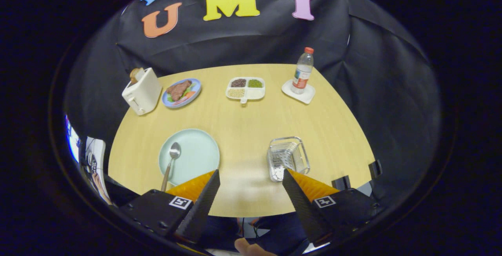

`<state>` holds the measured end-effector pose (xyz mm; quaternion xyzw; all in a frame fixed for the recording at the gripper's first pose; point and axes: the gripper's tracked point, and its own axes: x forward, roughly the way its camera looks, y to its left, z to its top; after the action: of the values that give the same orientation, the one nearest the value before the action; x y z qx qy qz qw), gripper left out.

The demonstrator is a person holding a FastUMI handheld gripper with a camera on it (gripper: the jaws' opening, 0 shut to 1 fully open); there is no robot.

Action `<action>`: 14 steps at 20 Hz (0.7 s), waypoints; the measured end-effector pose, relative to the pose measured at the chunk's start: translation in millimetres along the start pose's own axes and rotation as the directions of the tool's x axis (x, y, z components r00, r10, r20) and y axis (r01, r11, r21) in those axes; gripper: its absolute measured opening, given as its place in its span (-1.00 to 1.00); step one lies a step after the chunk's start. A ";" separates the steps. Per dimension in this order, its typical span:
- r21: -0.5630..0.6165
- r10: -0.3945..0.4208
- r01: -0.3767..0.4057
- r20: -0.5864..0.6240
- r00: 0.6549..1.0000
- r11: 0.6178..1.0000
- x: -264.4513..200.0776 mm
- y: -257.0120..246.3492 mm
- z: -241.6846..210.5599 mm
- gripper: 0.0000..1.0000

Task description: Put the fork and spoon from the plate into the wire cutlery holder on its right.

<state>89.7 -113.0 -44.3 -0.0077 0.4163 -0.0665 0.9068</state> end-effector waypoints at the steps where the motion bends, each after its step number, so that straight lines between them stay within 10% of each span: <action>1: -0.015 0.008 -0.009 -0.004 1.000 1.000 1.5 14.9 -1.2 0.93; 14: -0.081 0.095 -0.107 -0.134 0.986 0.991 70.8 171.6 -38.3 0.94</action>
<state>126.0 49.7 -134.5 -0.0221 0.4770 -0.0025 0.8786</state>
